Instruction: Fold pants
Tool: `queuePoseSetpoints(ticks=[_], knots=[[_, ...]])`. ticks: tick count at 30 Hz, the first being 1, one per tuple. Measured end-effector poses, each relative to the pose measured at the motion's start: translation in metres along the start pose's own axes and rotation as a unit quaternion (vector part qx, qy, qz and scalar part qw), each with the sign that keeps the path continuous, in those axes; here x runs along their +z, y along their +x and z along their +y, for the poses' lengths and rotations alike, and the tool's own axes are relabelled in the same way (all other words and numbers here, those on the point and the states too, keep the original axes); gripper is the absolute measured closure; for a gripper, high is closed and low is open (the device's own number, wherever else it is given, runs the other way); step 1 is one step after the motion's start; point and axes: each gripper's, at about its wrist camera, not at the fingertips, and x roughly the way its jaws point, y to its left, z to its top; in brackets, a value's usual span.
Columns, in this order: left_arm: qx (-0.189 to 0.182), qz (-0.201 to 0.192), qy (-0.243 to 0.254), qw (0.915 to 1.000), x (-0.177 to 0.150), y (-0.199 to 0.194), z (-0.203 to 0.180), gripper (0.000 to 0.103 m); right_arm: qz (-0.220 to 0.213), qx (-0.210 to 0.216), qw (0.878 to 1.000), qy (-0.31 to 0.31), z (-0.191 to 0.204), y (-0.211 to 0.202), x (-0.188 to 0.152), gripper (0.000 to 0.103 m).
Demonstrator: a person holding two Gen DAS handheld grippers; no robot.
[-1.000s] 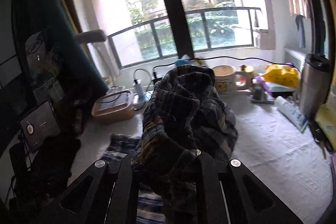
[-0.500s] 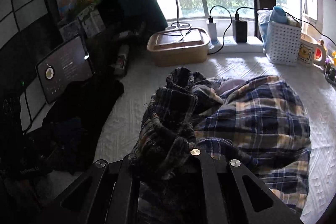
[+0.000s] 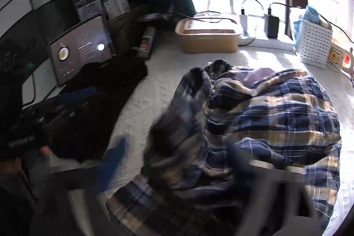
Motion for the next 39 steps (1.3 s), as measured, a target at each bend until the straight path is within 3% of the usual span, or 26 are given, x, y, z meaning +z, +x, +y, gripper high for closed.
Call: queuePoseSetpoints(ticks=[8, 13, 18, 20, 23, 28, 30, 35, 39], knots=[[-0.003, 0.000, 0.017, 0.9998, 0.004, -0.005, -0.014, 0.036, -0.015, 0.018, 1.000, -0.011, -0.005, -0.041, -0.019, 0.001], [-0.038, 0.015, 0.043, 0.9982, 0.006, 0.007, -0.038, 0.036, -0.048, -0.036, 0.998, 0.015, -0.047, -0.085, -0.030, 0.001], [-0.074, 0.044, 0.064, 0.9942, 0.007, 0.024, -0.064, 0.036, -0.056, -0.083, 0.993, 0.061, -0.098, -0.102, -0.042, 0.001], [-0.080, 0.059, 0.078, 0.9920, 0.002, 0.031, -0.075, 0.036, -0.053, -0.097, 0.991, 0.071, -0.111, -0.102, -0.047, 0.008], [-0.067, 0.087, 0.100, 0.9889, -0.012, 0.044, -0.085, 0.036, -0.036, -0.107, 0.989, 0.092, -0.129, -0.095, -0.057, 0.013], [0.013, 0.089, 0.125, 0.9880, -0.026, 0.066, -0.078, 0.036, 0.025, -0.118, 0.989, 0.082, -0.134, -0.072, -0.076, 0.013], [0.015, 0.093, 0.108, 0.9896, -0.024, 0.068, -0.066, 0.036, 0.048, -0.116, 0.990, 0.058, -0.130, -0.069, -0.085, 0.013], [0.024, 0.090, 0.108, 0.9897, -0.018, 0.061, -0.053, 0.035, 0.056, -0.112, 0.991, 0.041, -0.130, -0.079, -0.095, 0.013], [-0.008, 0.091, 0.102, 0.9906, -0.006, 0.050, -0.052, 0.035, 0.057, -0.111, 0.991, 0.045, -0.136, -0.085, -0.098, 0.013]])
